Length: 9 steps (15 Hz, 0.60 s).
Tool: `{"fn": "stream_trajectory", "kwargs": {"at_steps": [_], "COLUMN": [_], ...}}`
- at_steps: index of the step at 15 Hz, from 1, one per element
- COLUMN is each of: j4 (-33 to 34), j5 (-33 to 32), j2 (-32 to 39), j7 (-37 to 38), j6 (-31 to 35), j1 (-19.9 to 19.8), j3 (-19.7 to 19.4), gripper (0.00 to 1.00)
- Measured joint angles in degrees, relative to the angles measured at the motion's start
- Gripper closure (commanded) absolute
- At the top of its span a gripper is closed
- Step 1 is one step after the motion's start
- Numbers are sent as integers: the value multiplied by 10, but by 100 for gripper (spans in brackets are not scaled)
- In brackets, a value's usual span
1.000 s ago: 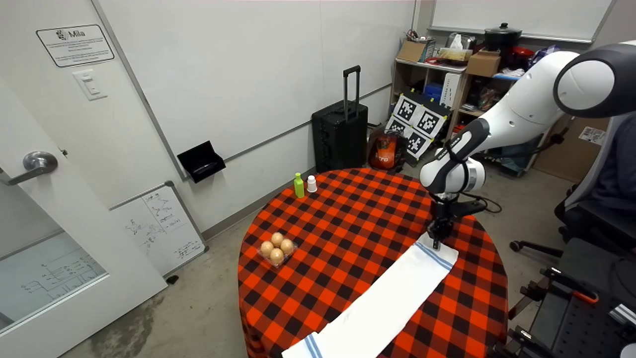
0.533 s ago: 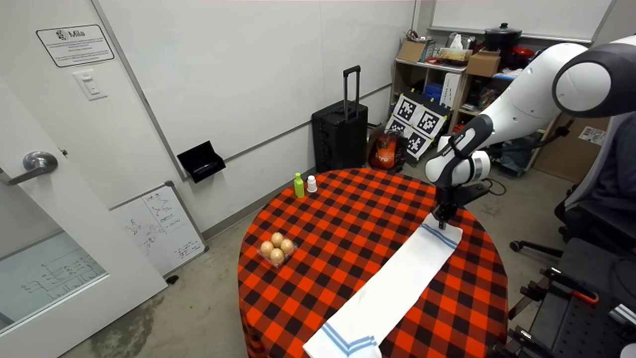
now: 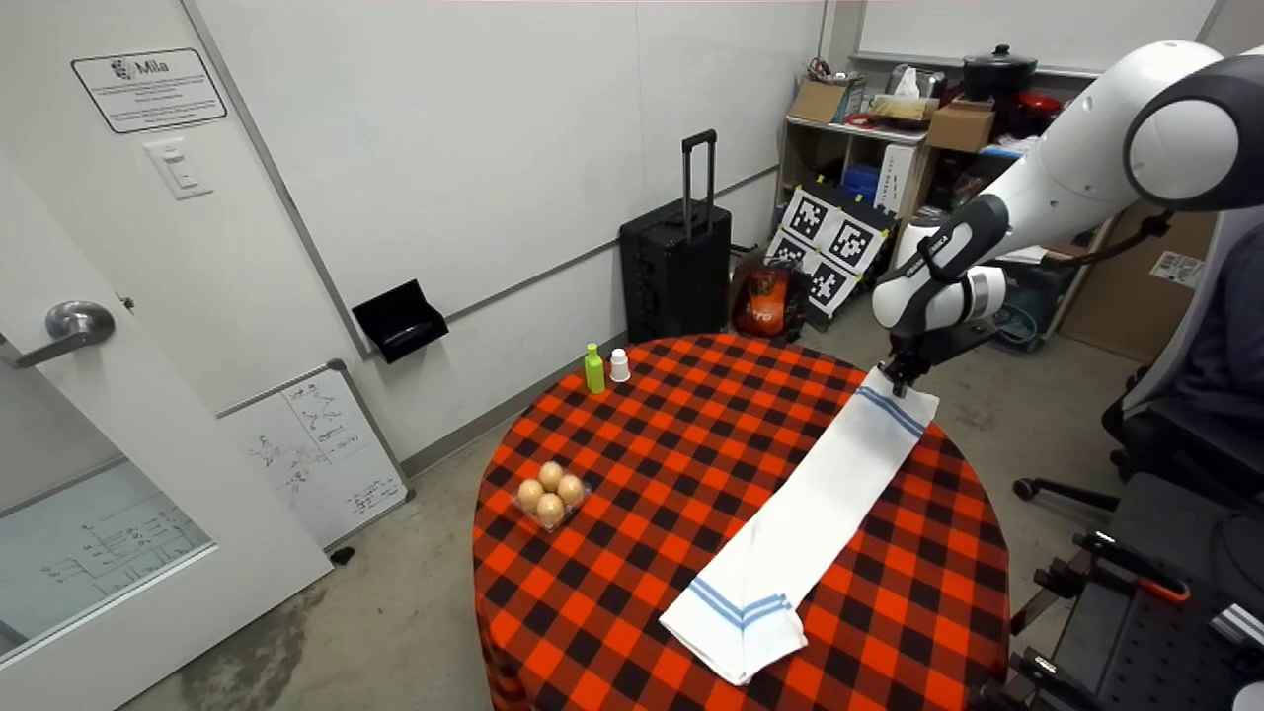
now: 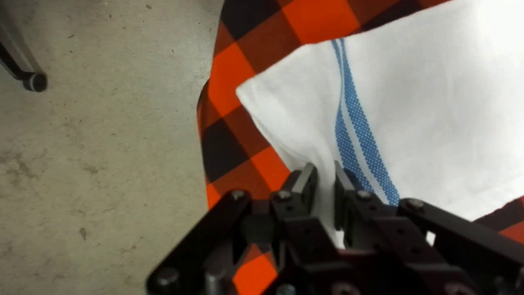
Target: Unfold the towel on the table
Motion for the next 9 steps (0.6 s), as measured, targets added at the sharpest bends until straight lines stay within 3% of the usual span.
{"fn": "stream_trajectory", "kwargs": {"at_steps": [1,2,9], "j4": [0,1,2], "j5": [0,0,-9], "j2": [-4,-6,-11], "j7": [7,14,48], "j6": [4,5,5], "j1": [0,0,5], "j3": [-6,-12,-26], "gripper": [64,64,14]}}
